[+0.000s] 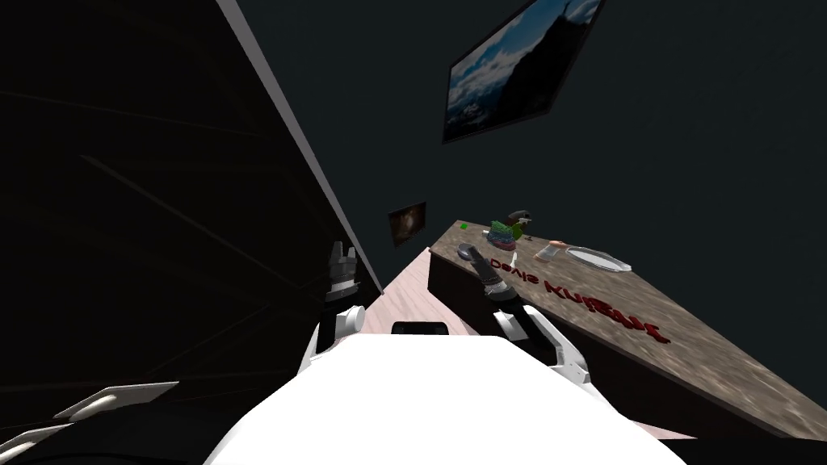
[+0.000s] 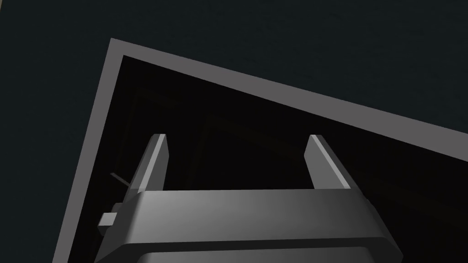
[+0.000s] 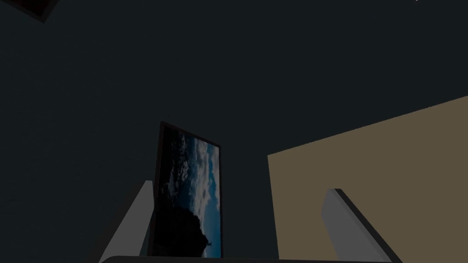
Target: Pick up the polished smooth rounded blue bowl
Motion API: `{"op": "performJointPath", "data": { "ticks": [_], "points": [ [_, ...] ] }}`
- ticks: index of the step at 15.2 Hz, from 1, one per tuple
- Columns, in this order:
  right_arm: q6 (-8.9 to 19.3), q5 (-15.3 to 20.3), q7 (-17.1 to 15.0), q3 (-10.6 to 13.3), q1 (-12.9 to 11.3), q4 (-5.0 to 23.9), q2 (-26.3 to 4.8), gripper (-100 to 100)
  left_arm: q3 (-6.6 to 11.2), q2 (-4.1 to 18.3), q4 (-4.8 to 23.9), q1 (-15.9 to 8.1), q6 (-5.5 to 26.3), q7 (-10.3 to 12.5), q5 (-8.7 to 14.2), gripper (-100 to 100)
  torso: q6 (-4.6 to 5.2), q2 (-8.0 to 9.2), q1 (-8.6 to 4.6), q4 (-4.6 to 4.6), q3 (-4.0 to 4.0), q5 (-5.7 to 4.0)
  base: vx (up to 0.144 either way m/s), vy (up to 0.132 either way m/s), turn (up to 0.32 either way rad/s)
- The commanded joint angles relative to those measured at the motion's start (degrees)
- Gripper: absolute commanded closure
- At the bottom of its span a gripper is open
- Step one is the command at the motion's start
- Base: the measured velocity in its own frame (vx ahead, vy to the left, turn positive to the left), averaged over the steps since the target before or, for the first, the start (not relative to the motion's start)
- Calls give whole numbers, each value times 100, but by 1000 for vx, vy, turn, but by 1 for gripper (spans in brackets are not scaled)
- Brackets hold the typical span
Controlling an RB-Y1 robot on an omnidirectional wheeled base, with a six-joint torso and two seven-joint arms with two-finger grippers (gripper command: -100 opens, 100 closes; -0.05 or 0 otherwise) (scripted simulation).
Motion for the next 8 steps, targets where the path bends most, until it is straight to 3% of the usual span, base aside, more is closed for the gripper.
{"op": "performJointPath", "data": {
  "ticks": [1,2,4,7,8],
  "points": [
    [-6,56,19,9,-19,58,-178,-100,0,0,0,0,0,0,0,0,0,0,0,0,0,0,-36,6,24],
    [-36,204,56,23,-55,225,-375,-100,0,0,0,0,0,0,0,0,1,-3,0,0,-1,0,-38,11,80],
    [-36,204,56,23,-55,225,-493,-100,0,0,0,0,0,0,0,0,0,-6,2,-1,-3,0,-30,10,61],
    [-103,518,141,56,-124,578,-946,-100,0,0,0,0,0,0,0,0,0,-11,1,-2,-6,0,-27,11,113],
    [-103,518,141,56,-124,578,-1059,-100,0,0,0,0,0,0,0,0,-2,-11,2,-3,-6,0,-29,17,111]
  ]
}}
